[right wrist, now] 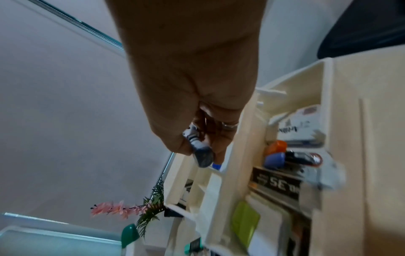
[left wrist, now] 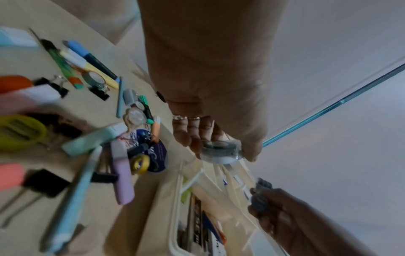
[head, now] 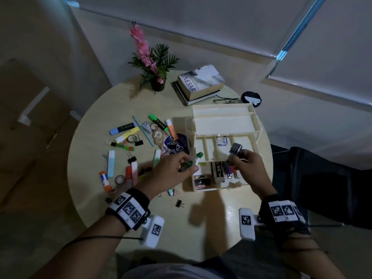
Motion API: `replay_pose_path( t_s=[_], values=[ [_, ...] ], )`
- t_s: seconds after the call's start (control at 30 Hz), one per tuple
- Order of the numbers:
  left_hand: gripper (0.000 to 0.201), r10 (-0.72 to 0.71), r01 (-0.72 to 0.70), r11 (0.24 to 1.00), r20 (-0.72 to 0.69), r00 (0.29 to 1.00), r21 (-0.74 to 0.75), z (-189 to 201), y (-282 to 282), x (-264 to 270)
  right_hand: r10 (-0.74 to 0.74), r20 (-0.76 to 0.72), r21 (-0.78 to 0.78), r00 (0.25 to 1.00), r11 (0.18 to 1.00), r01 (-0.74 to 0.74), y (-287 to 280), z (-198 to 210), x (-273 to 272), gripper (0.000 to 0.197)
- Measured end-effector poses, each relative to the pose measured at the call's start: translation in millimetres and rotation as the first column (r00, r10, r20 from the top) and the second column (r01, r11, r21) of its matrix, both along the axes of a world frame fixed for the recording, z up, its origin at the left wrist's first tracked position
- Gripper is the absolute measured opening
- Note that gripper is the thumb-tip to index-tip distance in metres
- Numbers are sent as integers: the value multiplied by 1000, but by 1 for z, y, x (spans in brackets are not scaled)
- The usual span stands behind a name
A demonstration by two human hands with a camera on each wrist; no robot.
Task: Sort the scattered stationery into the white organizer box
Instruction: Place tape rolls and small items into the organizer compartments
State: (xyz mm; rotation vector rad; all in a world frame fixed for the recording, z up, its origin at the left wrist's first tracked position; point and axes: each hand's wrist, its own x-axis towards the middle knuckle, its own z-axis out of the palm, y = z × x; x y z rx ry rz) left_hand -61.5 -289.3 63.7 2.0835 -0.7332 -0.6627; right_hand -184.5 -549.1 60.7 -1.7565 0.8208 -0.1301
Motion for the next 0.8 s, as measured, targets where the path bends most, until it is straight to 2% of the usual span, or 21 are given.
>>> replay_pose_path(
  t_s=[0.13, 0.23, 0.37, 0.47, 0.53, 0.67, 0.8],
  values=[
    [34, 14, -14, 1000, -70, 997, 1, 9, -29, -27, 77, -38, -191, 996, 978, -83, -30, -9, 15, 13],
    [39, 10, -8, 999, -49, 999, 39, 9, -40, -38, 84, -87, -279, 993, 955, -105, -42, -19, 23, 13],
    [41, 3, -1, 997, -26, 1000, 79, 14, -51, -50, 107, -155, -411, 982, 897, -163, -46, -29, 34, 30],
    [40, 10, -9, 995, -16, 1000, 97, 16, -55, -54, 92, -146, -397, 985, 907, -144, -50, -36, 42, 19],
    [39, 17, -16, 992, -7, 1000, 128, 16, -57, -56, 49, -141, -396, 989, 913, -102, -52, -39, 46, 21],
    [39, 42, -38, 974, -14, 999, 225, 15, -58, -59, 77, -140, -515, 987, 846, -139, -51, -35, 47, 7],
    [49, 36, -22, 964, -47, 998, 264, 5, -54, -61, 132, -83, -512, 988, 845, -156, -63, -46, 48, 17]
  ],
)
